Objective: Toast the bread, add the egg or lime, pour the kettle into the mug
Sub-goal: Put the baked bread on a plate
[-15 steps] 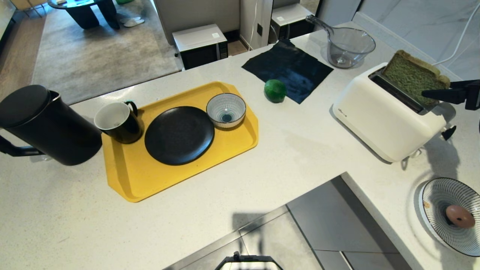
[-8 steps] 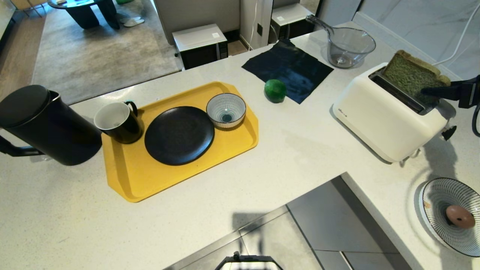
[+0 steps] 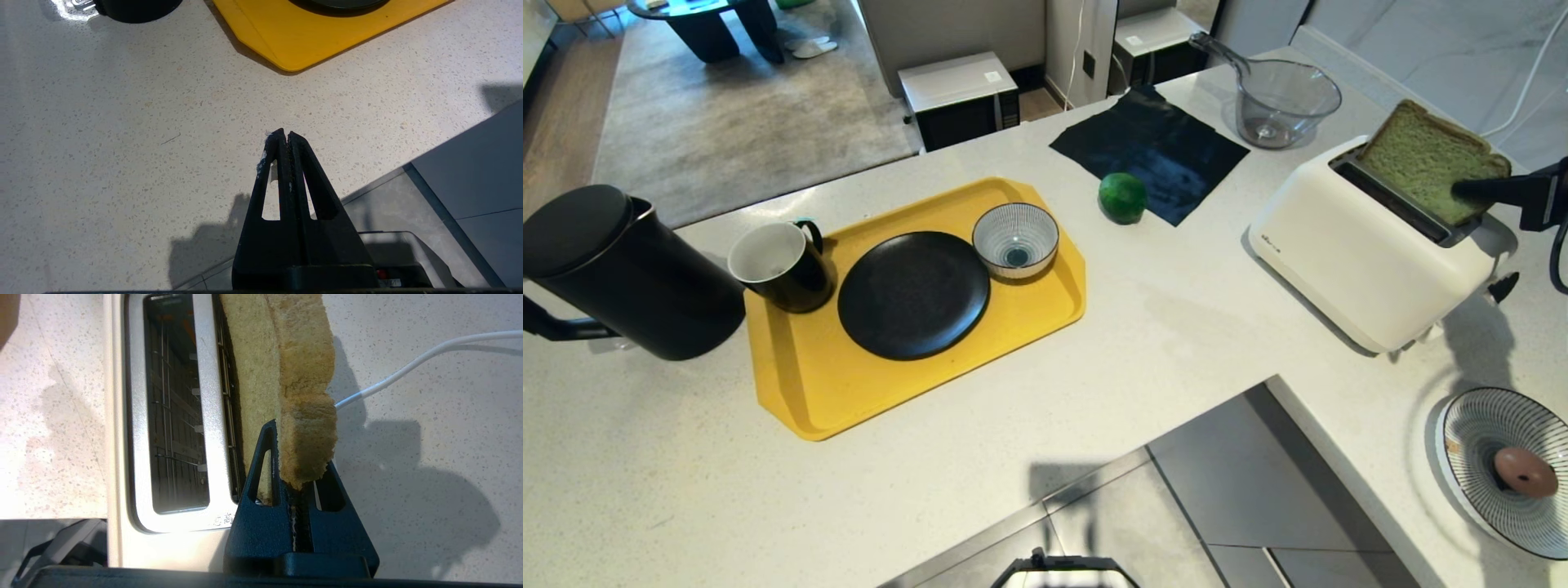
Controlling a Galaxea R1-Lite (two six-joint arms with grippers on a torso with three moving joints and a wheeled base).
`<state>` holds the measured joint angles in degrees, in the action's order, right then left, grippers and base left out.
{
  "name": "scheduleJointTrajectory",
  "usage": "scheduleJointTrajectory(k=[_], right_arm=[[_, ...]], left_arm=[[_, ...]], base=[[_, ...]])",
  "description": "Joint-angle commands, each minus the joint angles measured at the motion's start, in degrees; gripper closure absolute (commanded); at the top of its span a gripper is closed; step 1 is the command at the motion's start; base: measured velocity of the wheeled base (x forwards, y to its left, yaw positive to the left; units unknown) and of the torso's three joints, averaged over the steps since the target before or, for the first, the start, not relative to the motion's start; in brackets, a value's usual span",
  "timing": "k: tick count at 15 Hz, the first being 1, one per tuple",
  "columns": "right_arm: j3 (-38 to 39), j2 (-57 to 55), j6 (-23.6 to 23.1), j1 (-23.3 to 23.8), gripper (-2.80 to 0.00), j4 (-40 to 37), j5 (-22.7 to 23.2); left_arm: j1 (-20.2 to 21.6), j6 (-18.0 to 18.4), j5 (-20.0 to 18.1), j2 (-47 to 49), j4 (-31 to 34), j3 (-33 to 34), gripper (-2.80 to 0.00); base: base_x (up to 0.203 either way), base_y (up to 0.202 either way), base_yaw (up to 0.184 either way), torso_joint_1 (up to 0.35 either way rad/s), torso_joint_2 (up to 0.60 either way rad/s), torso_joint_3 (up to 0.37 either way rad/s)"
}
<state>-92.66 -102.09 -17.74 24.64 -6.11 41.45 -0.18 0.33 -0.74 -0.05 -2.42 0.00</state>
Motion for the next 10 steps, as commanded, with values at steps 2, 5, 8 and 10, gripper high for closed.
scheduleJointTrajectory(k=[2, 5, 8, 10], right_arm=[[1.8, 3.6, 1.6, 0.1, 0.0, 0.0, 0.3], [4.1, 6.4, 1.9, 0.3, 0.0, 0.0, 0.3], [5.6, 9.5, 4.7, 0.3, 0.0, 0.0, 0.4], [5.1, 11.2, 7.3, 0.3, 0.0, 0.2, 0.4]], left_arm=[[0.0, 0.0, 0.0, -0.1, 0.0, 1.0, 0.0], [0.0, 0.0, 0.0, -0.1, 0.0, 1.0, 0.0], [0.0, 0.0, 0.0, -0.1, 0.0, 1.0, 0.0], [0.0, 0.0, 0.0, -0.1, 0.0, 1.0, 0.0]], base=[[0.0, 0.0, 0.0, 0.0, 0.0, 0.0], [0.0, 0.0, 0.0, 0.0, 0.0, 0.0], [0.0, 0.0, 0.0, 0.0, 0.0, 0.0], [0.0, 0.0, 0.0, 0.0, 0.0, 0.0]])
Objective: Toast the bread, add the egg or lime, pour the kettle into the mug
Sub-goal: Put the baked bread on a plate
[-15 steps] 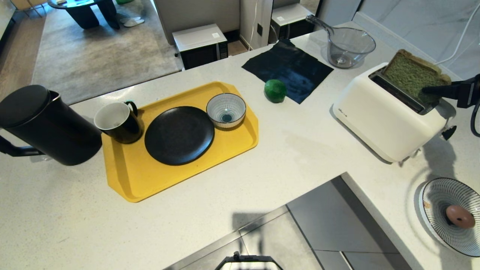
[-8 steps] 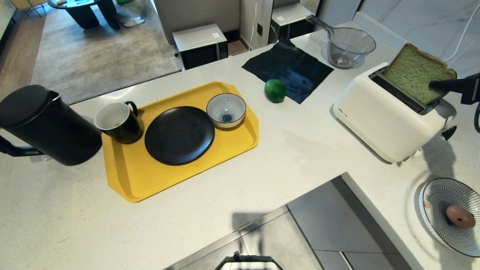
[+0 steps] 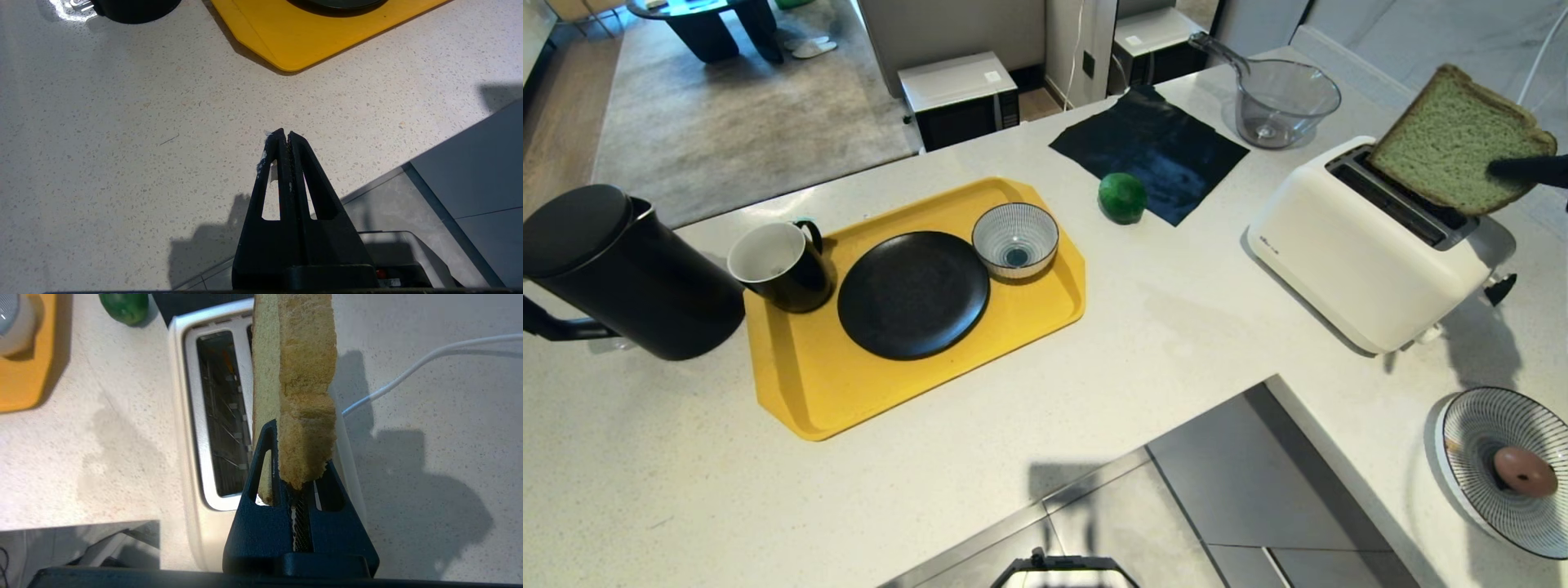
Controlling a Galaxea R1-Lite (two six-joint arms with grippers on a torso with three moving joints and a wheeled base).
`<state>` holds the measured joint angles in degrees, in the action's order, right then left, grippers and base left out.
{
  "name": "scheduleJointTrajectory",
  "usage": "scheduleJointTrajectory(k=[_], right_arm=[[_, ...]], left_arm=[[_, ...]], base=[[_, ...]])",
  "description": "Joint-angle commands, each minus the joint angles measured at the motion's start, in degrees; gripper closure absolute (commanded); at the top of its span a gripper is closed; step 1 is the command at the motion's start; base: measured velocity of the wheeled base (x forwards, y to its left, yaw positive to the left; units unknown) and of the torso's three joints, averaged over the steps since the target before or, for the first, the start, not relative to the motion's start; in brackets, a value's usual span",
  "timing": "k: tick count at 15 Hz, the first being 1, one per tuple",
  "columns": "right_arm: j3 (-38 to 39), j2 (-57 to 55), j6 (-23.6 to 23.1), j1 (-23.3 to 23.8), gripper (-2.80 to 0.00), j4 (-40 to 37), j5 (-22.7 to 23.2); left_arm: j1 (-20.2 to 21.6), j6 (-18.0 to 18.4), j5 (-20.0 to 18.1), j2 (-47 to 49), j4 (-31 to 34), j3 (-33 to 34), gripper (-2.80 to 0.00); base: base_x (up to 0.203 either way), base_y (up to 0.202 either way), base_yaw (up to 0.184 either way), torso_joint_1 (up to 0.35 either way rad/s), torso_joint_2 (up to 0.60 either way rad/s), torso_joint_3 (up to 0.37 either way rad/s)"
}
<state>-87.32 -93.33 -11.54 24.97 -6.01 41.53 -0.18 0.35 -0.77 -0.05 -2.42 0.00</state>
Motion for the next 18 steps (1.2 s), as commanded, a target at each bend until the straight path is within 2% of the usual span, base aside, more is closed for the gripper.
scheduleJointTrajectory(k=[1, 4, 11, 14, 15, 18], right_arm=[[-0.5, 3.3, 2.3, -0.1, 0.0, 1.0, 0.3], [-1.1, 5.4, 6.7, -0.2, 0.0, 6.0, -1.0], [-11.0, 5.3, 9.5, 0.0, 0.0, 5.6, -14.5], [-11.5, 7.1, 9.4, -0.1, 0.0, 0.2, -15.7], [-12.6, 7.3, 9.3, -0.1, 0.0, -2.8, -18.2], [-13.5, 8.9, 9.2, -0.2, 0.0, -5.2, -20.1]], left_arm=[[0.0, 0.0, 0.0, -0.1, 0.0, 1.0, 0.0], [0.0, 0.0, 0.0, -0.1, 0.0, 1.0, 0.0], [0.0, 0.0, 0.0, -0.1, 0.0, 1.0, 0.0], [0.0, 0.0, 0.0, -0.1, 0.0, 1.0, 0.0], [0.0, 0.0, 0.0, -0.1, 0.0, 1.0, 0.0], [0.0, 0.0, 0.0, -0.1, 0.0, 1.0, 0.0]], base=[[0.0, 0.0, 0.0, 0.0, 0.0, 0.0], [0.0, 0.0, 0.0, 0.0, 0.0, 0.0], [0.0, 0.0, 0.0, 0.0, 0.0, 0.0], [0.0, 0.0, 0.0, 0.0, 0.0, 0.0], [0.0, 0.0, 0.0, 0.0, 0.0, 0.0], [0.0, 0.0, 0.0, 0.0, 0.0, 0.0]])
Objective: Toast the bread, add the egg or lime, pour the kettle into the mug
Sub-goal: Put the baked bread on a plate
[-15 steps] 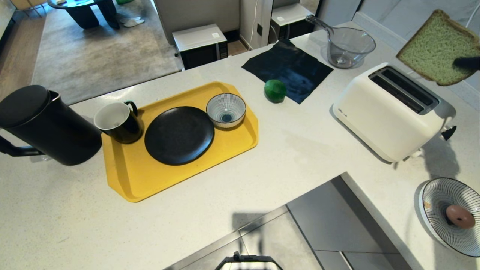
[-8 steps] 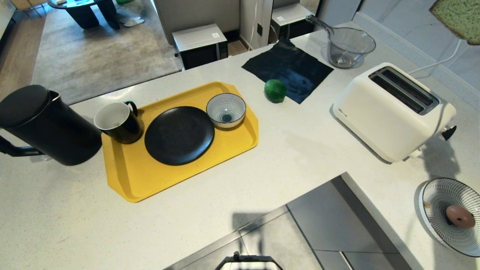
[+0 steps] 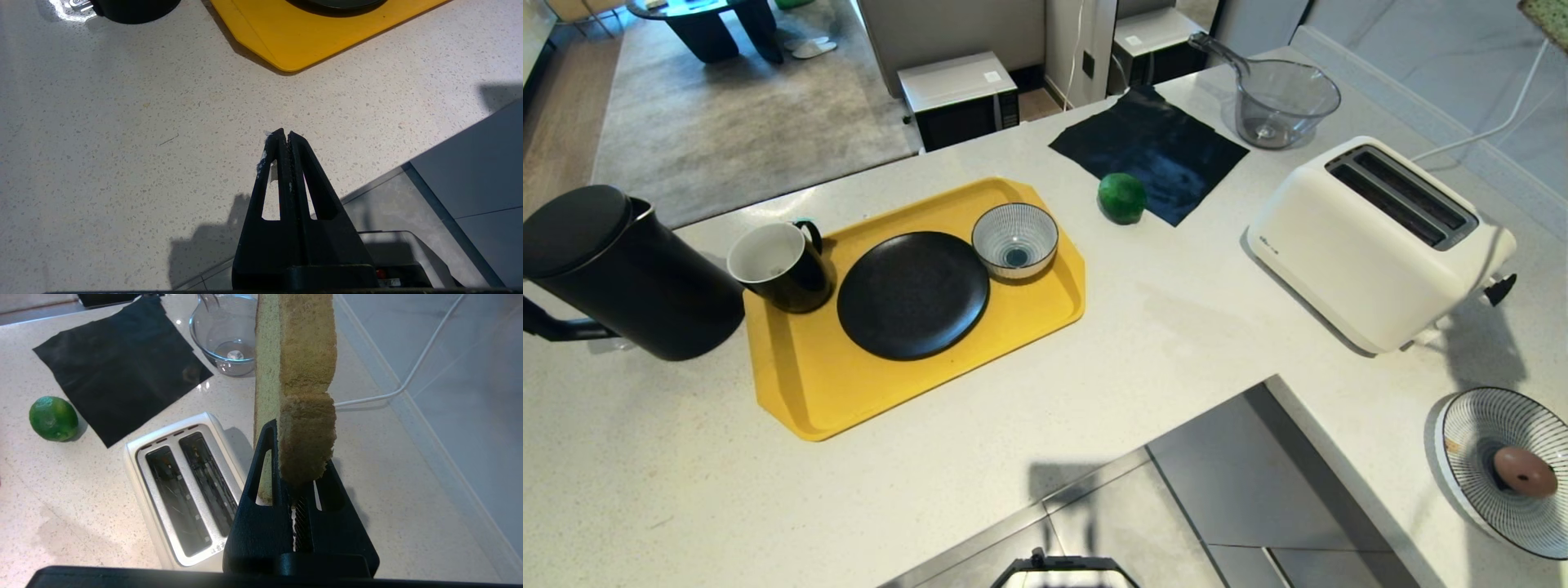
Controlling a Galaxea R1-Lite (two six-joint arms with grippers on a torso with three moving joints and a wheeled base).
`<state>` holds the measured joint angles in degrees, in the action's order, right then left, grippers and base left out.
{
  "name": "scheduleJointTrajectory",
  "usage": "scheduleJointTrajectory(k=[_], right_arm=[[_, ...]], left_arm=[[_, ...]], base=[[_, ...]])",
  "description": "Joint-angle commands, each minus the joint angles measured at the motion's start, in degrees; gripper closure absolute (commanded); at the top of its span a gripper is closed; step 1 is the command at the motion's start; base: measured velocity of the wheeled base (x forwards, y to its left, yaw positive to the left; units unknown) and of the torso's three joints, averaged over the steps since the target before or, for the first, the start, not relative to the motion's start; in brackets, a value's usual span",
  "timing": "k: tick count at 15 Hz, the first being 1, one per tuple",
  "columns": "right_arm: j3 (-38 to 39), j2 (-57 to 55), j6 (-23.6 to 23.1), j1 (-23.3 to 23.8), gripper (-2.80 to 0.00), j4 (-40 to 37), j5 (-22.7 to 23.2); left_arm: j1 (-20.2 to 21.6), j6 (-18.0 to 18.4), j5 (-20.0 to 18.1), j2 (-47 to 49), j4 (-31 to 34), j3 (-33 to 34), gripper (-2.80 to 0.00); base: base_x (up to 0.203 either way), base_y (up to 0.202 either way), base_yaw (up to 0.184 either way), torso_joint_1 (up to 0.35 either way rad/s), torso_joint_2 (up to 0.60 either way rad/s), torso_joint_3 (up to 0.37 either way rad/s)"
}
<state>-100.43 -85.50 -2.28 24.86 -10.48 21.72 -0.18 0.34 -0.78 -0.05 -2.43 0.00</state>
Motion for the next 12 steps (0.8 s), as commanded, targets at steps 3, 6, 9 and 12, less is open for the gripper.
scheduleJointTrajectory(k=[3, 6, 9, 12], right_arm=[[-1.0, 1.9, -0.1, -0.1, 0.0, -2.7, -6.7], [-0.4, 3.4, -0.3, 1.6, 0.0, -5.4, -11.0], [-0.4, 4.7, -1.2, 1.8, 0.0, -6.2, -11.1], [-0.2, 5.9, -3.4, 1.8, 0.0, -6.3, -11.1]], left_arm=[[0.0, 0.0, 0.0, -0.1, 0.0, 1.0, 0.0], [0.0, 0.0, 0.0, -0.1, 0.0, 1.0, 0.0], [0.0, 0.0, 0.0, -0.1, 0.0, 1.0, 0.0], [0.0, 0.0, 0.0, -0.1, 0.0, 1.0, 0.0]], base=[[0.0, 0.0, 0.0, 0.0, 0.0, 0.0], [0.0, 0.0, 0.0, 0.0, 0.0, 0.0], [0.0, 0.0, 0.0, 0.0, 0.0, 0.0], [0.0, 0.0, 0.0, 0.0, 0.0, 0.0]])
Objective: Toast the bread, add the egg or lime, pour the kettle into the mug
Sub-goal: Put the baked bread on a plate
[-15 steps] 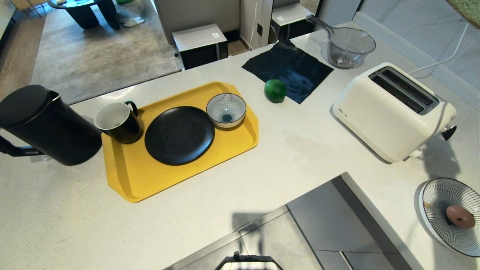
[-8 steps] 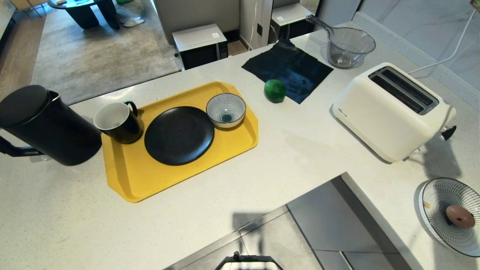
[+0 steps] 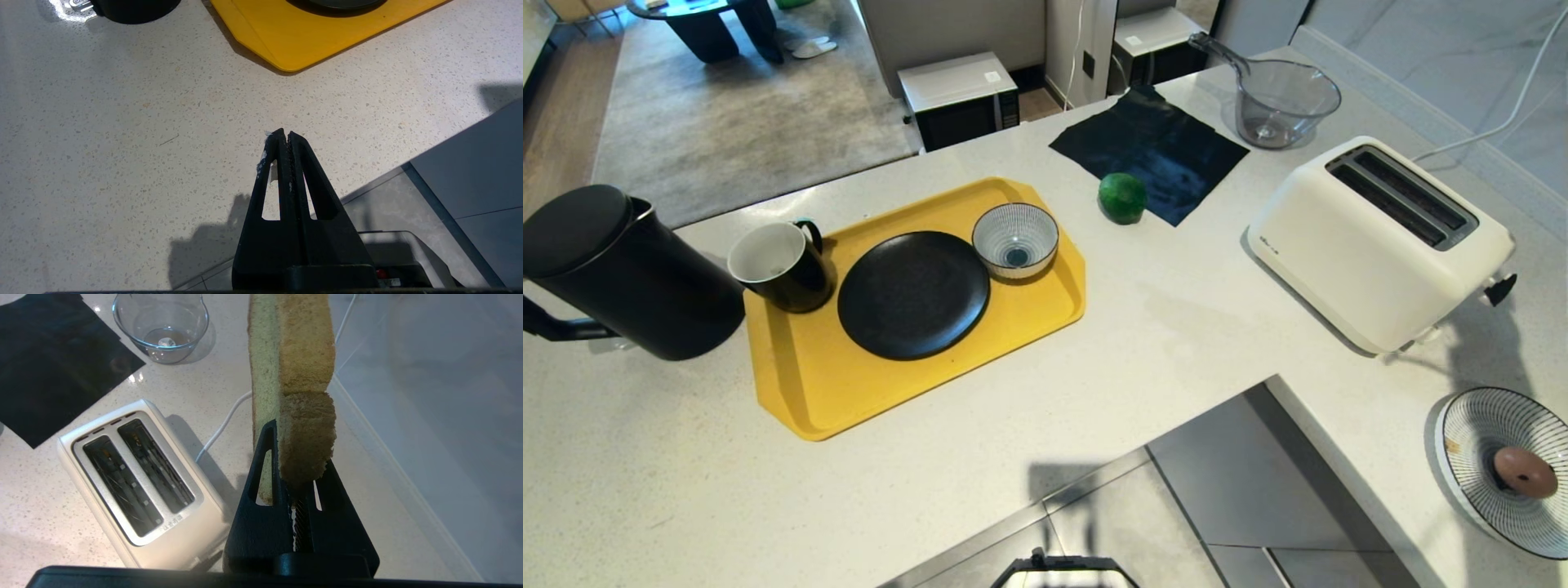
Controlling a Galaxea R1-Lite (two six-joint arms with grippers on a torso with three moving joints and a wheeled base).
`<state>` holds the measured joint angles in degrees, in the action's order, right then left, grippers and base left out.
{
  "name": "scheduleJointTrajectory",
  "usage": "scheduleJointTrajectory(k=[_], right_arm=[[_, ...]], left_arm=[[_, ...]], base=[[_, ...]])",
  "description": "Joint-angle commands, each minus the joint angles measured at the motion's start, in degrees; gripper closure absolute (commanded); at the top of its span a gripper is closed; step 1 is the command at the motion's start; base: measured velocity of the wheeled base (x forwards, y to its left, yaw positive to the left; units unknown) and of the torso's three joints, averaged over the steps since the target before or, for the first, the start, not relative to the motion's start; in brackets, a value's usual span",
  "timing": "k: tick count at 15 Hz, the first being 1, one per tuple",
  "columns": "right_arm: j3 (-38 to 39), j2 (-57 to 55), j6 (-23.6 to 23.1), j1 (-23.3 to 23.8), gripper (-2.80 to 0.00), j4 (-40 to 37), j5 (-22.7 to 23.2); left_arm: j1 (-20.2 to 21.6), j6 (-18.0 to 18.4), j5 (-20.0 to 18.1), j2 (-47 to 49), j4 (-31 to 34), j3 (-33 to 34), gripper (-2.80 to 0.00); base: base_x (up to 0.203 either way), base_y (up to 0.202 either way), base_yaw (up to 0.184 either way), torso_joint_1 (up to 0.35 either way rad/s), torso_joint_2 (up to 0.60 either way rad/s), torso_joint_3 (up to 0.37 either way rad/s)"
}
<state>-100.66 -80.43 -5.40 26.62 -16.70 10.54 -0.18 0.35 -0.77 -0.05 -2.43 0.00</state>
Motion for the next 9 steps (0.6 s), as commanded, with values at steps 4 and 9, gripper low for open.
scheduleJointTrajectory(k=[4, 9], right_arm=[[-0.1, 1.3, -0.5, -0.1, 0.0, -0.1, 0.1], [0.5, 1.9, -0.7, -0.1, 0.0, -0.1, 0.4]], left_arm=[[0.0, 0.0, 0.0, -0.1, 0.0, 1.0, 0.0], [0.0, 0.0, 0.0, -0.1, 0.0, 1.0, 0.0]], base=[[0.0, 0.0, 0.0, 0.0, 0.0, 0.0], [0.0, 0.0, 0.0, 0.0, 0.0, 0.0]])
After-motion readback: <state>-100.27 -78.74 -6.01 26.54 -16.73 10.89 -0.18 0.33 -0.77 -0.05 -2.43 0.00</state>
